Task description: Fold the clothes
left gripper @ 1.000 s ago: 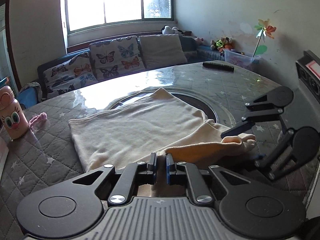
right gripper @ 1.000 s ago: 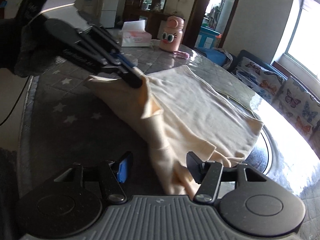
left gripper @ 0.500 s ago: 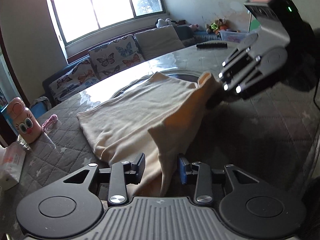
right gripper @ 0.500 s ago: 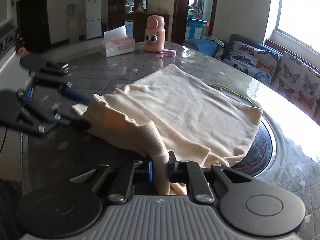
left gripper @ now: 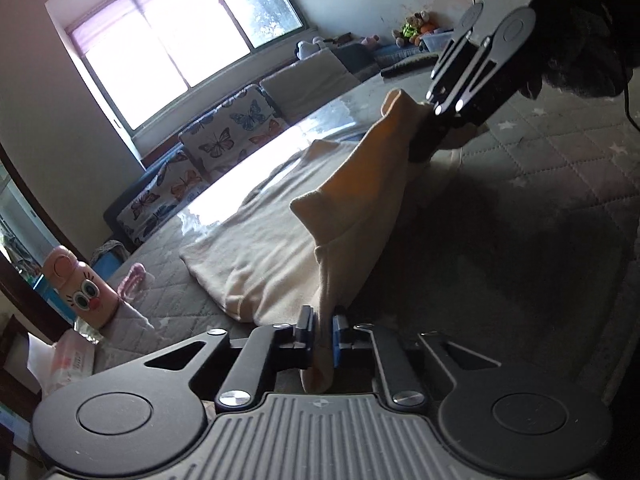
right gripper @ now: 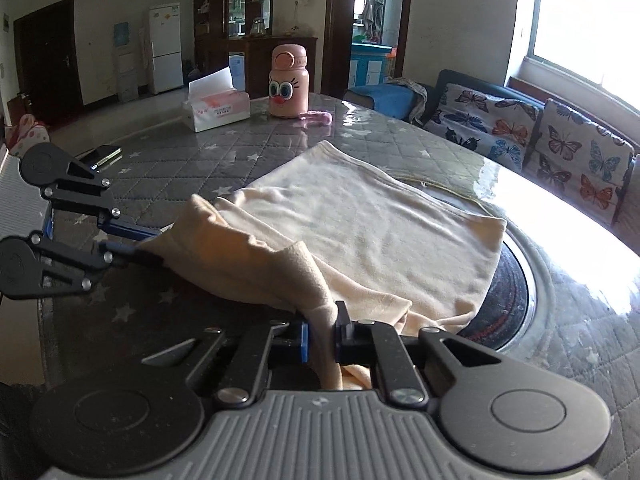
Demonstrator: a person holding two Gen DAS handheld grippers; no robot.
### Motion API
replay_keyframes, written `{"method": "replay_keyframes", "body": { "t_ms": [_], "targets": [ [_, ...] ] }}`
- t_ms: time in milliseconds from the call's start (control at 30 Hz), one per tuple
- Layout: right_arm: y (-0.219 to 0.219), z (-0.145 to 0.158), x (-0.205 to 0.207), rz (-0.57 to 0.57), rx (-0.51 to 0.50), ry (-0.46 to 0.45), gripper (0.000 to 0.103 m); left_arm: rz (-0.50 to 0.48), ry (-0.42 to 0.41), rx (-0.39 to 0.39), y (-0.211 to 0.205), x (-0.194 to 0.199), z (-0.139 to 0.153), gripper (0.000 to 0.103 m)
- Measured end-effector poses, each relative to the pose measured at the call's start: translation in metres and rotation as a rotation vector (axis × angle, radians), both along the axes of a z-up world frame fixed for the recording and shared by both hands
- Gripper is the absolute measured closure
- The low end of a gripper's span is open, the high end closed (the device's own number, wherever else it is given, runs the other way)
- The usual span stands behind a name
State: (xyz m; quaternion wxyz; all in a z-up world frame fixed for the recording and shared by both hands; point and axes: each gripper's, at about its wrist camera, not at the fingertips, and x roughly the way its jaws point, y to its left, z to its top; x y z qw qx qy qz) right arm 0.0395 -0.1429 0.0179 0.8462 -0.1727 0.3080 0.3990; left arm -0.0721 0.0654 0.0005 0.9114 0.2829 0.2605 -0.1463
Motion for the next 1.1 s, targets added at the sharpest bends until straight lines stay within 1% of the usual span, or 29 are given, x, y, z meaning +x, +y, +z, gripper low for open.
{"method": "replay_keyframes", "body": {
  "t_ms": [100,267,467,567,633,767,867,967,1100],
  "targets": [
    [-0.004,0.008,-0.008,-0.004,0.019,-0.021,0.094,-0.008,-0.018,-0.052,0.006,-0.007,0.017,0.096],
    [-0.014,0.027,-0.035,0.034,0.032,-0.045,0.094,-0.035,-0.037,-0.100,0.013,-0.037,0.047,0.097],
    [-0.024,0.049,-0.083,0.090,0.026,-0.043,0.094,-0.071,-0.017,-0.148,0.018,-0.079,0.066,0.097],
    [-0.024,0.059,-0.107,0.114,0.012,-0.046,0.094,-0.070,-0.024,-0.170,0.022,-0.087,0.072,0.097],
    [-0.021,0.061,-0.110,0.120,0.009,-0.043,0.094,-0.052,-0.030,-0.177,0.025,-0.083,0.072,0.097],
    [-0.012,0.060,-0.093,0.110,0.008,-0.024,0.094,-0.004,-0.029,-0.207,0.033,-0.056,0.069,0.097],
    [-0.004,0.057,-0.065,0.088,0.009,0.006,0.094,0.018,-0.020,-0.226,0.038,-0.028,0.067,0.097],
    [-0.001,0.051,-0.035,0.062,0.027,0.057,0.094,0.035,0.012,-0.252,0.041,0.003,0.064,0.097],
    [0.006,0.039,0.000,0.029,0.037,0.112,0.094,0.053,0.054,-0.239,0.043,0.042,0.051,0.097]
  ]
}}
